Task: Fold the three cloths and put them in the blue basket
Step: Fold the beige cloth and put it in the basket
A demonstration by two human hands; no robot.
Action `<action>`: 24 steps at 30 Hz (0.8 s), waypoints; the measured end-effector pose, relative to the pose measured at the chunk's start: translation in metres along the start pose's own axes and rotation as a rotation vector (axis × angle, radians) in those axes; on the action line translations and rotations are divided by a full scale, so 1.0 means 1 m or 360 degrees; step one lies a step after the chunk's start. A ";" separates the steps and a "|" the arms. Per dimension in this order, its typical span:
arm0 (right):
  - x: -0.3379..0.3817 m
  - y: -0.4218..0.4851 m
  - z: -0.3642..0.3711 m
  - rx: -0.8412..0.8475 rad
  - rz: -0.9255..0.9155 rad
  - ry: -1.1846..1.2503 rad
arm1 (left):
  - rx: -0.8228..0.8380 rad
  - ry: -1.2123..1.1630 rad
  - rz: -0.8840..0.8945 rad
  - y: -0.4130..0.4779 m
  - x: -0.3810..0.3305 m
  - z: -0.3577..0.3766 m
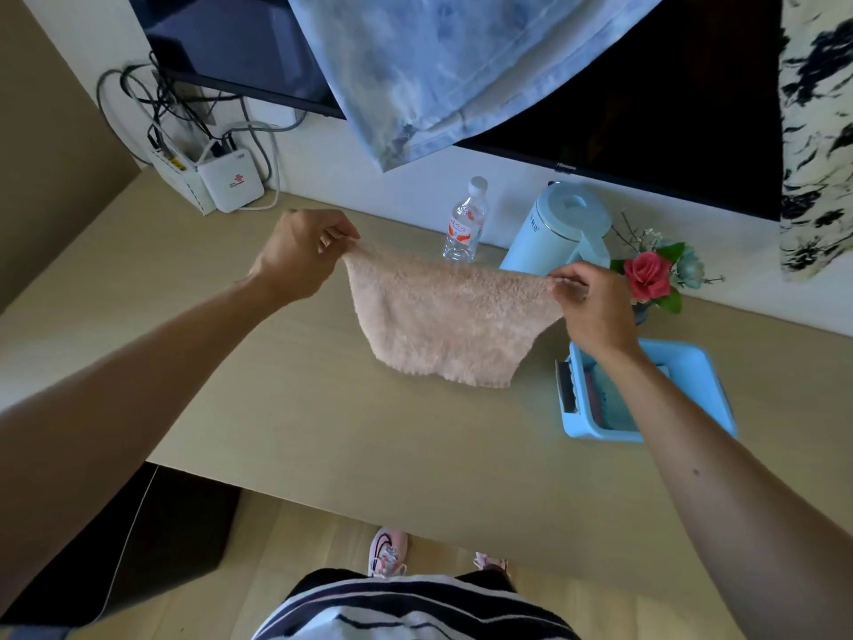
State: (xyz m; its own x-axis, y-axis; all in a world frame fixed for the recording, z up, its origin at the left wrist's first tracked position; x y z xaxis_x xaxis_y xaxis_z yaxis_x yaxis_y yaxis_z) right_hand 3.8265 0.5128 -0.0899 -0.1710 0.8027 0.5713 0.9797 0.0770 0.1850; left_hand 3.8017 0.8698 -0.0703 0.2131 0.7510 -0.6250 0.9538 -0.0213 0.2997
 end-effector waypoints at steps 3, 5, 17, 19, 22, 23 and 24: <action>0.003 -0.008 -0.015 -0.0044 -0.0054 0.0112 | 0.0011 -0.0033 0.0073 -0.007 -0.005 -0.007; 0.004 -0.022 -0.014 0.0022 -0.0083 0.0157 | 0.0132 -0.0049 0.0138 -0.020 -0.001 -0.008; -0.073 -0.165 0.131 0.1239 0.0207 0.0044 | 0.0951 -0.0167 -0.0315 -0.161 0.095 0.092; -0.082 -0.176 0.138 0.1302 0.0252 0.0043 | 0.1080 -0.0157 -0.0361 -0.177 0.100 0.107; -0.089 -0.176 0.141 0.1285 0.0277 0.0091 | 0.1118 -0.0207 -0.0503 -0.186 0.106 0.122; -0.091 -0.173 0.141 0.1255 0.0295 0.0095 | 0.1083 -0.0222 -0.0548 -0.185 0.108 0.125; -0.094 -0.170 0.142 0.1221 0.0326 0.0102 | 0.1033 -0.0236 -0.0596 -0.182 0.110 0.129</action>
State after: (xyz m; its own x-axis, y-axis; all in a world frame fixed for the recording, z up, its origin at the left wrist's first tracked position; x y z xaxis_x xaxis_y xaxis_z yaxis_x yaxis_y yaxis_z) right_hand 3.6909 0.5083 -0.2881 0.0372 0.8112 0.5836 0.7870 0.3361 -0.5174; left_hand 3.6786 0.8716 -0.2866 -0.1666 0.6890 -0.7053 0.8913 -0.2006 -0.4065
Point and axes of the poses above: each hand's wrist, its own y-axis towards the middle knuckle, its own z-axis out of the palm, x = y × z, the point moved 6 cm from there along y, towards the middle knuckle, and after that the axes turned 6 degrees about -y, right-handed, at the moved point
